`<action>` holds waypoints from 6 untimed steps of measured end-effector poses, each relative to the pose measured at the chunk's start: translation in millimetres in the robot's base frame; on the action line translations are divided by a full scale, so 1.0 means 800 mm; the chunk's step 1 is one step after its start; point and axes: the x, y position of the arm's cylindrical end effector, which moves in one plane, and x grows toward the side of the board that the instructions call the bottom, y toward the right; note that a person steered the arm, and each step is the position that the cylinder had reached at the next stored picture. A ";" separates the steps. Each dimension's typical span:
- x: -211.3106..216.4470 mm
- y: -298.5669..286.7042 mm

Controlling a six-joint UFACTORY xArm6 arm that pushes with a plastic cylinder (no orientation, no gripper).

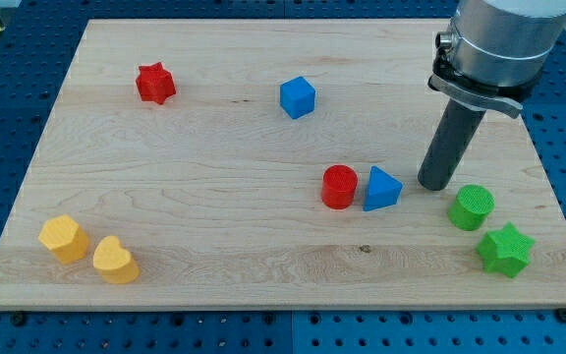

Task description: Push the blue triangle into the red circle

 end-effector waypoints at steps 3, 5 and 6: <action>0.023 -0.091; 0.023 -0.105; 0.031 -0.105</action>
